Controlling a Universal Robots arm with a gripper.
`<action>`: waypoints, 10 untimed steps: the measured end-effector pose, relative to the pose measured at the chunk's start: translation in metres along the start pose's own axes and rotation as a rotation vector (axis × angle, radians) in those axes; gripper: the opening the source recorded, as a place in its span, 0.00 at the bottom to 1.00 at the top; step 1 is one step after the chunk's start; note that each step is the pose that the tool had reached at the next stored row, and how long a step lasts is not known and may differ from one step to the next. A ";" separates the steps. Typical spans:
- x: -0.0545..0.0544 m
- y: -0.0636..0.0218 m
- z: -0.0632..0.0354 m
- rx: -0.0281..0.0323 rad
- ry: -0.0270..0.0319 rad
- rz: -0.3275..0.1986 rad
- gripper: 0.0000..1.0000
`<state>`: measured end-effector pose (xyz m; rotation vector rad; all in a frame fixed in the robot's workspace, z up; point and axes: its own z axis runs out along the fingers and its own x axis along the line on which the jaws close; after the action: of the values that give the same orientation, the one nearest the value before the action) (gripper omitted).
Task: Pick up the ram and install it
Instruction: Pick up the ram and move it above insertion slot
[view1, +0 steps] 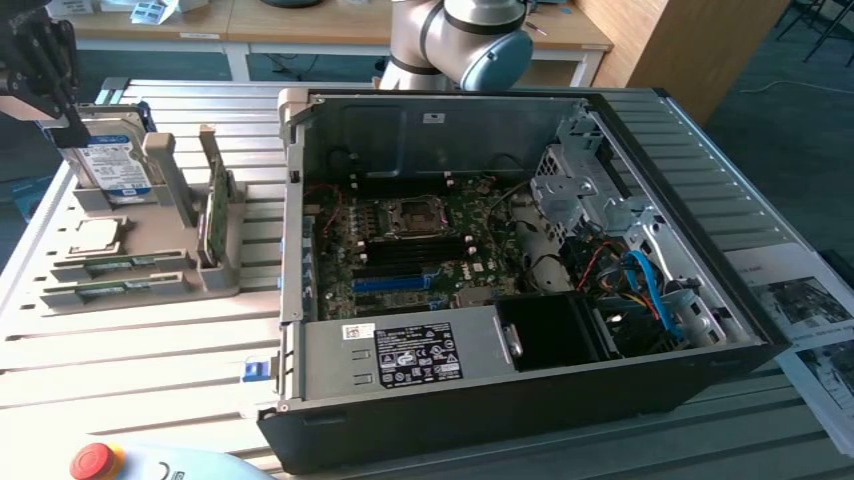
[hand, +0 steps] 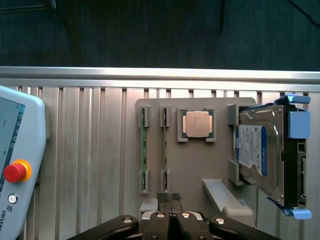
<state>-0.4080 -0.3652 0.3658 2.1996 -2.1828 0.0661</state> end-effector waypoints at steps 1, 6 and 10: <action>0.000 0.0000 0.0000 0.0001 0.0000 0.000 0.10; 0.000 0.0000 0.0001 0.0001 0.0000 0.000 0.10; 0.000 0.0000 0.0000 0.0001 0.0000 0.000 0.16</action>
<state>-0.4080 -0.3652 0.3657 2.1997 -2.1828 0.0661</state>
